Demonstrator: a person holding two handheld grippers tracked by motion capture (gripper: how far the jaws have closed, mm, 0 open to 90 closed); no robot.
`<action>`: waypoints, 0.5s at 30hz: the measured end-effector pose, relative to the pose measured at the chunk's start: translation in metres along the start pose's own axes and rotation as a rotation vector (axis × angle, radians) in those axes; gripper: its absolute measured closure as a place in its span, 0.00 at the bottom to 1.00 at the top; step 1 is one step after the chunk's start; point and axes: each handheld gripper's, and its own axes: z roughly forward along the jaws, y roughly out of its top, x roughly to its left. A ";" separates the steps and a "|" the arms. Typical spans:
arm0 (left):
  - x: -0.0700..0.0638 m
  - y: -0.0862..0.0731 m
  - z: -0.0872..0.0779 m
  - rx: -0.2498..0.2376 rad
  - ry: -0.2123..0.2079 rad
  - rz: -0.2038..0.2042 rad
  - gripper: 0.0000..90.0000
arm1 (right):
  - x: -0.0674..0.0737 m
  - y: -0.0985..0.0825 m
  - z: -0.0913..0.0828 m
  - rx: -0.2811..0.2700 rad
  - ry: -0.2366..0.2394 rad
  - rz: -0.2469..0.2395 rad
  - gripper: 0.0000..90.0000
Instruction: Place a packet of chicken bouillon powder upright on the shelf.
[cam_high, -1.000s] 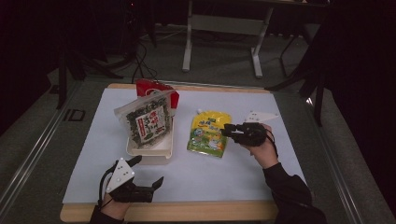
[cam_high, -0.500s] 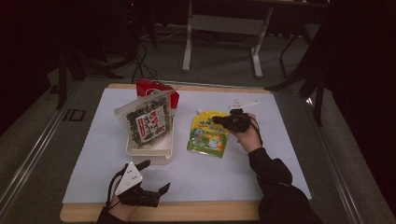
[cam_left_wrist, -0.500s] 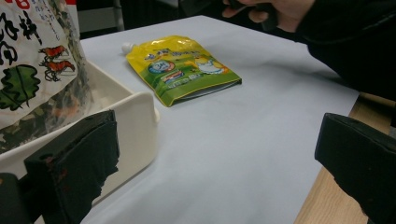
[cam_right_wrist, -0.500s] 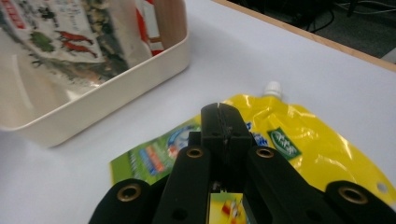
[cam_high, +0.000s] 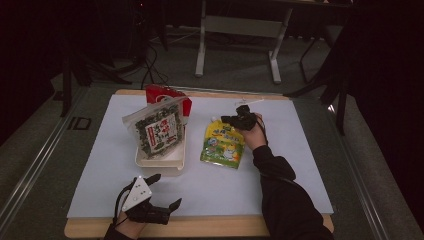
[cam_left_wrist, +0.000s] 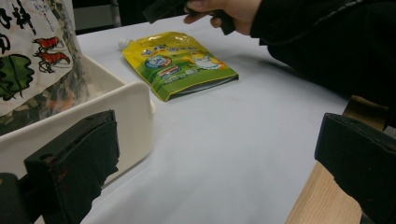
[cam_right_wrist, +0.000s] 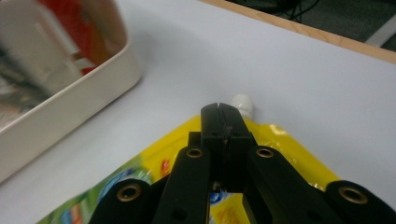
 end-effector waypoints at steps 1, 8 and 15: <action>0.000 -0.001 0.000 0.000 0.000 0.000 0.01 | -0.002 0.001 0.003 0.003 -0.007 -0.001 1.00; -0.002 -0.001 -0.003 0.005 0.009 0.008 0.01 | -0.012 0.011 0.031 0.067 -0.091 0.002 1.00; -0.002 -0.003 -0.007 0.002 0.013 0.002 0.01 | -0.018 0.015 0.051 0.118 -0.135 0.028 1.00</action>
